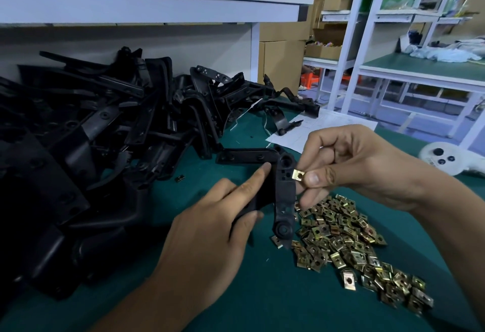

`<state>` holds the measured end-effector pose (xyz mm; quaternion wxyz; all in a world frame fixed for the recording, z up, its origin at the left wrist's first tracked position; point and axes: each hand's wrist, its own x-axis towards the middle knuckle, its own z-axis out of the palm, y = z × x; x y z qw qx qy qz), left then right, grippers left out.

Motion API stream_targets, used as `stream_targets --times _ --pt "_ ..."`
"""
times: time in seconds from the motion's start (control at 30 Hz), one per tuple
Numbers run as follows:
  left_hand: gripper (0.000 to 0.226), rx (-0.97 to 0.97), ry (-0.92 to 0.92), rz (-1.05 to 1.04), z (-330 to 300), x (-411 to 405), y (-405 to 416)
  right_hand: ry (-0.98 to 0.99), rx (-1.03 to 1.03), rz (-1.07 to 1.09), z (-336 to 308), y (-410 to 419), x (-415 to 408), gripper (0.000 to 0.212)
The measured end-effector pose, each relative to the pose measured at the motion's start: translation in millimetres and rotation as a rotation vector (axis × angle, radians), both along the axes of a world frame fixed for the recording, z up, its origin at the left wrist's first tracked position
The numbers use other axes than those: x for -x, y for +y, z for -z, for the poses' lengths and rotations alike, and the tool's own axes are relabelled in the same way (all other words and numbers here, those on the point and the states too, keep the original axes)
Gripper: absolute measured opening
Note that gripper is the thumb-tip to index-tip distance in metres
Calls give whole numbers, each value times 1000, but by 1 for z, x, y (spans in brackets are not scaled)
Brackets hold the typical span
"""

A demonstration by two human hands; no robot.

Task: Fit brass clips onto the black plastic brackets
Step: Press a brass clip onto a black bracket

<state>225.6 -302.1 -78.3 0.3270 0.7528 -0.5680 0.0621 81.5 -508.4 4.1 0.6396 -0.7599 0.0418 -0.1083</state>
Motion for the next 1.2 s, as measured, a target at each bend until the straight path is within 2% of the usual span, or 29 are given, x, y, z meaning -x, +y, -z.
stream_targets --times 0.23,0.43,0.53,0.63,0.83,1.07,1.13,1.2 --pt "67 8 -12 7 4 -1 0 15 96 20 1 -3 2 12" --pt "68 13 23 54 1 -2 0 19 17 -35 3 -4 1 16" --pt "68 39 68 99 -1 -3 0 -5 -103 -87 5 -5 -2 35" --pt "72 60 73 103 1 -3 -1 19 -106 -159 8 -7 -2 60" --pt "69 55 95 111 2 -4 0 35 -51 -218 12 -8 -3 48" --pt "67 75 122 64 3 -6 0 -94 58 -163 15 1 -13 30" --pt "66 77 119 23 2 -5 0 -135 81 -116 14 3 -15 30" --pt "68 82 108 -45 1 -2 -1 -154 91 19 14 1 -15 26"
